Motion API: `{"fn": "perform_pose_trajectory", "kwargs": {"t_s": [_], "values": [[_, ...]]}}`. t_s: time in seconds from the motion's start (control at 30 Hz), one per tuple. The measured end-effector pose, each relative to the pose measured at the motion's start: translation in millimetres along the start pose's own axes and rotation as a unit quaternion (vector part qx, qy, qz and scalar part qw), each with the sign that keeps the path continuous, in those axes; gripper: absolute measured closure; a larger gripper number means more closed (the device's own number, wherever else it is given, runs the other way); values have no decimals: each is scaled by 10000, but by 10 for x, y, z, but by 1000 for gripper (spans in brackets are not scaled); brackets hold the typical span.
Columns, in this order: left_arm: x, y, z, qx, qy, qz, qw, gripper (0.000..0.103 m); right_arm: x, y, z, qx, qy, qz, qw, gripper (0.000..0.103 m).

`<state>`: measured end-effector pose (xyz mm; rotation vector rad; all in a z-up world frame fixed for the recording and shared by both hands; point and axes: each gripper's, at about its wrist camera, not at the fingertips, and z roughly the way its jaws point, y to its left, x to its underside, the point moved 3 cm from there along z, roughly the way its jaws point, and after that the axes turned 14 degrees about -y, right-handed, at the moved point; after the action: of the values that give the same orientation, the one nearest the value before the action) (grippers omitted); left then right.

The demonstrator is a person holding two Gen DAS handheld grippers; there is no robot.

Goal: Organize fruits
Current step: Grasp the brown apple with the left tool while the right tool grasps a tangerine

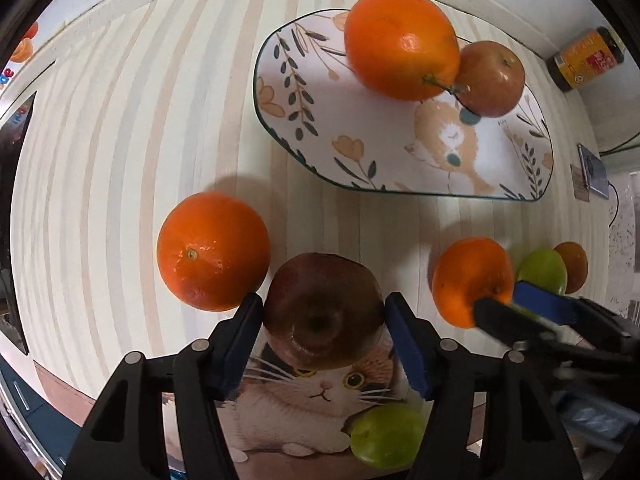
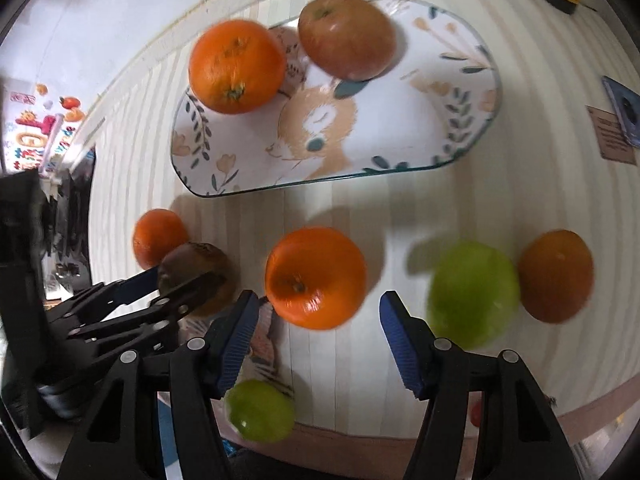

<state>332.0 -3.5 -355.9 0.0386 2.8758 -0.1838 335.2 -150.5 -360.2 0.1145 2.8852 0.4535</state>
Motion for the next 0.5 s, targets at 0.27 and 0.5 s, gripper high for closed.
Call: {"fn": "perform_pose_trajectory", "kwargs": {"t_s": [0.27,0.5], "values": [[-72,60,55,37,60,-41,10000,40,29,42,116,-22,127,-320,9994,41],[-124,-75,124,-137,99,168,9997,37,73,31,141,-147,74,-227,9996,40]]}}
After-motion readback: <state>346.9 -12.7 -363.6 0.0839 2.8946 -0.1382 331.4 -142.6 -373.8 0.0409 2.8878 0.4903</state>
